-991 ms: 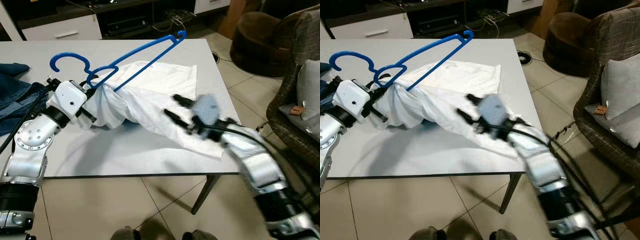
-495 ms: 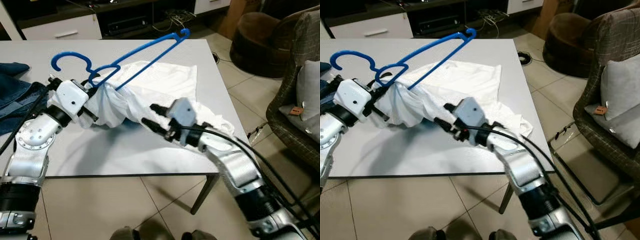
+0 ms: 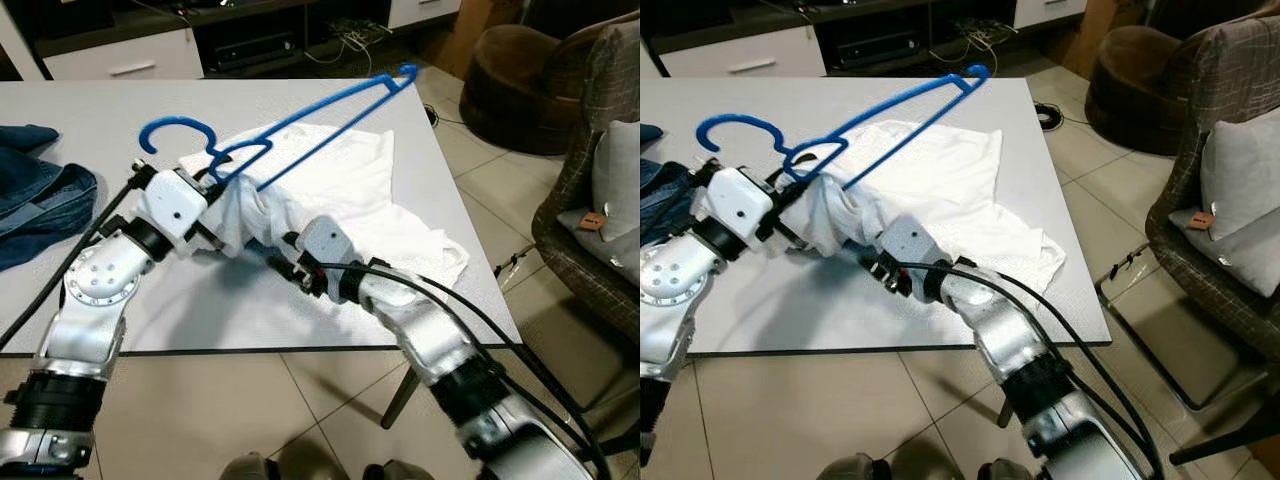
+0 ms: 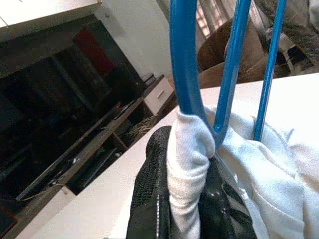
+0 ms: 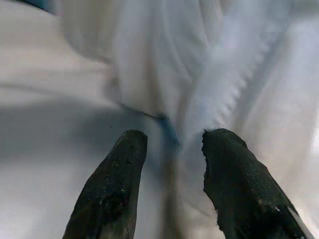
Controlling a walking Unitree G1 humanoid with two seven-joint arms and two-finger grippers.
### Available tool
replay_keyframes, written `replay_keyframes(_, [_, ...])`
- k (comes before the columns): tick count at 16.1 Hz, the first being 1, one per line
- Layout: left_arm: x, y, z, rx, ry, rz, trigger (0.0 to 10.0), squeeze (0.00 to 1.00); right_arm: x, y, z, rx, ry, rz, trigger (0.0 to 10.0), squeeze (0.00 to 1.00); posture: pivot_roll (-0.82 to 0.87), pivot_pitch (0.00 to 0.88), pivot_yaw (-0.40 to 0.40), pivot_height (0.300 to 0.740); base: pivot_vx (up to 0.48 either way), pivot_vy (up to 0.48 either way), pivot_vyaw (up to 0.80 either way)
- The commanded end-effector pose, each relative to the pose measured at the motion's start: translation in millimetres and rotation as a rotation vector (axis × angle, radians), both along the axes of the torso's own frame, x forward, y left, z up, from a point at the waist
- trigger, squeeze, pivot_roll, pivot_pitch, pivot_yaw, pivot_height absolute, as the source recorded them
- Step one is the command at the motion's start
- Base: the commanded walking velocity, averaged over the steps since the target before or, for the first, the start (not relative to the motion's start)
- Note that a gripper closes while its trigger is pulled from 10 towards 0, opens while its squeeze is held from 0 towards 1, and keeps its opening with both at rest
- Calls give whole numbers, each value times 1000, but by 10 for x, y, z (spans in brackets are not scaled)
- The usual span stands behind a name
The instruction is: Hang hanger
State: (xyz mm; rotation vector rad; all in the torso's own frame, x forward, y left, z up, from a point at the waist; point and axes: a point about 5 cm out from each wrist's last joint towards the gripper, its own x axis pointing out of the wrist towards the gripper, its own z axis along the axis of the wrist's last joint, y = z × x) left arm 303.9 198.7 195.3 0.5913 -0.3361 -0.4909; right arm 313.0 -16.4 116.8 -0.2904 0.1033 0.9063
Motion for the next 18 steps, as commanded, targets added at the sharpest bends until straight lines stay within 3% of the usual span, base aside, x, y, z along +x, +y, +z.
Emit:
replay_keyframes(1, [-14,-19,19,5,-5,-5,0,0,117,-37,35,-20,-37,-95,10000,0,-26,41,19,740,0,0,0])
replay_keyframes(4, [-37,-12,10,1,-1,-1,0,0,316,-213,39,-34,-65,-298,10000,0,-19,43,17,740,0,0,0])
replay_keyframes(7, [-56,-2,-17,3,8,6,0,0,419,-315,122,5,-88,-377,10000,0,-21,43,16,740,0,0,0])
replay_keyframes(10, [-63,4,-36,9,14,10,0,0,410,-384,292,98,-128,-341,10000,0,-26,42,17,740,0,0,0])
replay_keyframes(13, [-53,19,-29,11,13,17,0,0,394,-558,323,83,-195,-383,10000,0,-37,43,19,740,0,0,0])
replay_keyframes(18, [-29,-23,-26,7,10,6,0,0,247,-410,452,110,-255,-254,10000,0,-48,44,22,740,0,0,0])
